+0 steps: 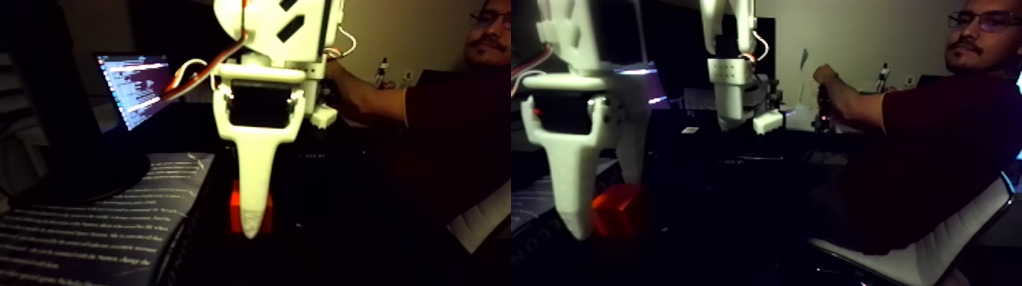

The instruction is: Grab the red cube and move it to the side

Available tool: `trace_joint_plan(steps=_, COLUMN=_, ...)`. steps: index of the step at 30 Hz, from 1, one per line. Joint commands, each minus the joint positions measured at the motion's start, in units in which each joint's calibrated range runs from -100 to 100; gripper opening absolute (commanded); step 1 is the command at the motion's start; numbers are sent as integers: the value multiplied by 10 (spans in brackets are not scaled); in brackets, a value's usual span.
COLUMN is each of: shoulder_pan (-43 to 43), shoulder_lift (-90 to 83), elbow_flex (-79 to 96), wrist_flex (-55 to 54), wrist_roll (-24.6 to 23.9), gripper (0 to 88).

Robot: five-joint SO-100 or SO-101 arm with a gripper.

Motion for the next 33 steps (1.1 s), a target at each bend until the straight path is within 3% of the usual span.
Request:
trace_joint_plan(steps=1, shoulder_pan=4, shoulder_lift=1, elbow_flex=-14, wrist_flex=7, wrist_roll=3, gripper=277)
trace_joint_plan(steps=14, shoulder_pan=2, shoulder_lift=1, elbow_flex=-11, wrist_flex=25, wrist_roll=9, gripper=262)
trace_joint_plan(steps=19, shoulder_pan=2, shoulder_lift=1, elbow_flex=-11, wrist_flex=24, wrist_roll=7, gripper=70)
trace_joint_plan(steps=21, shoulder_pan=2, shoulder_lift=1, elbow_flex=-11, wrist_flex=24, wrist_roll=7, gripper=36)
trace_joint_plan(steps=33, shoulder_pan=-4, shoulder_lift=-9, elbow_flex=6, wrist_flex=26, wrist_roll=9, gripper=109)
